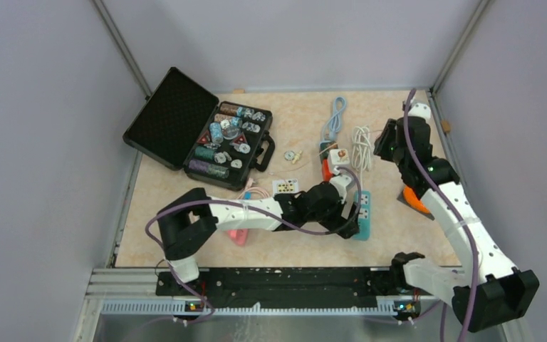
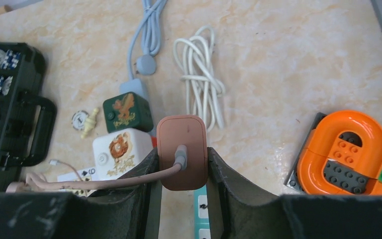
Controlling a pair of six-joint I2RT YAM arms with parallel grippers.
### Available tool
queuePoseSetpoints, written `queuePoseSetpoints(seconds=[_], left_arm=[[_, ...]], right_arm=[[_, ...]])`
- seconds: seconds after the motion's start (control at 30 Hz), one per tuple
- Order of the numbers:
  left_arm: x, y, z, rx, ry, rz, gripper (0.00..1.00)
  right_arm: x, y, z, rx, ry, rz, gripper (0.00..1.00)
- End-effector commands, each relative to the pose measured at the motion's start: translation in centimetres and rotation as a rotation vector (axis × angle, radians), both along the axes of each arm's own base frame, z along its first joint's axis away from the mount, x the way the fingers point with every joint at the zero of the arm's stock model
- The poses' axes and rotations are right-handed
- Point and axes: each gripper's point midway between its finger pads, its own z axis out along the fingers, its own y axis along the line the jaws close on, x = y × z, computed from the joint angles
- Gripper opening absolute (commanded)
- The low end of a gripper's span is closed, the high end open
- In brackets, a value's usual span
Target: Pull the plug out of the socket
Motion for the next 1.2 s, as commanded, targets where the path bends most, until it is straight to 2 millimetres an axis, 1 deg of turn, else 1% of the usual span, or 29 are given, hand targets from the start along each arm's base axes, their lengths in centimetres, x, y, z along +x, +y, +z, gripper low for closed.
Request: queuePoseSetpoints(seconds=[0.0,0.07,0.1,0.23,0.33,0.4,0.43,0.47,0.57,0.63,0.73,0.77,0.83,0.93,1.03,1.17], left_arm=[[1.4,1.4,7.8,-0.089,-0.215,0.005,0.99],[2.0,2.6,10.4,-0.096,-0.283,0.028,0.99],[2.5,3.2,12.0,-0.112,-0.318,0.059,0.99],[4.3,6.2,16.4,-0.138,-0.425,0.162,0.99],[6.7,8.2,18.9,-0.175,-0.446,0.289,0.99],[8.4,9.2,19.5,-0.198,-0.409,0.349,0.99],[9.3,9.6,19.8,-0.212,-0.388,0.375,0.99],[10.5,10.3,19.6,-0.215,-0.372,0.405,0.99],[12.7,11.6,18.7,-0.190,-0.352,0.460,0.99],[14.1,12.7,17.4,-0.149,-0.332,0.511,0.99],[15.9,14.3,14.8,-0.104,-0.254,0.578,0.99],[16.3,14.7,14.1,-0.099,-0.227,0.592,0.99],[17.0,15.3,12.7,-0.090,-0.179,0.610,0.98],[17.5,15.8,11.1,-0.071,-0.147,0.618,0.97],[17.8,16.2,9.8,-0.040,-0.122,0.630,0.97],[18.1,16.8,8.7,-0.015,-0.097,0.645,0.97]], right_arm=[[2.1,-1.7,1.9,-0.014,-0.031,-0.024,0.00],[3.2,-1.7,2.2,-0.032,-0.028,-0.015,0.00],[3.9,-1.6,2.7,-0.036,-0.029,-0.009,0.00],[6.6,-0.6,1.7,-0.037,0.022,0.037,0.00],[9.1,-0.4,0.1,-0.026,0.089,0.064,0.00],[11.0,-0.5,-1.3,-0.011,0.136,0.075,0.00],[12.0,-0.6,-2.5,-0.006,0.167,0.079,0.00],[13.0,-0.9,-3.1,-0.002,0.182,0.072,0.00],[15.2,-1.0,-4.9,0.002,0.225,0.068,0.00],[16.4,-0.5,-6.1,0.011,0.253,0.087,0.00],[17.7,0.9,-7.4,0.051,0.276,0.138,0.00],[18.1,1.4,-7.6,0.072,0.274,0.157,0.00],[18.7,2.6,-7.6,0.123,0.258,0.198,0.00],[19.7,4.0,-7.9,0.189,0.242,0.236,0.00],[20.9,4.7,-10.1,0.216,0.283,0.251,0.00],[21.6,5.0,-12.6,0.225,0.340,0.263,0.05]])
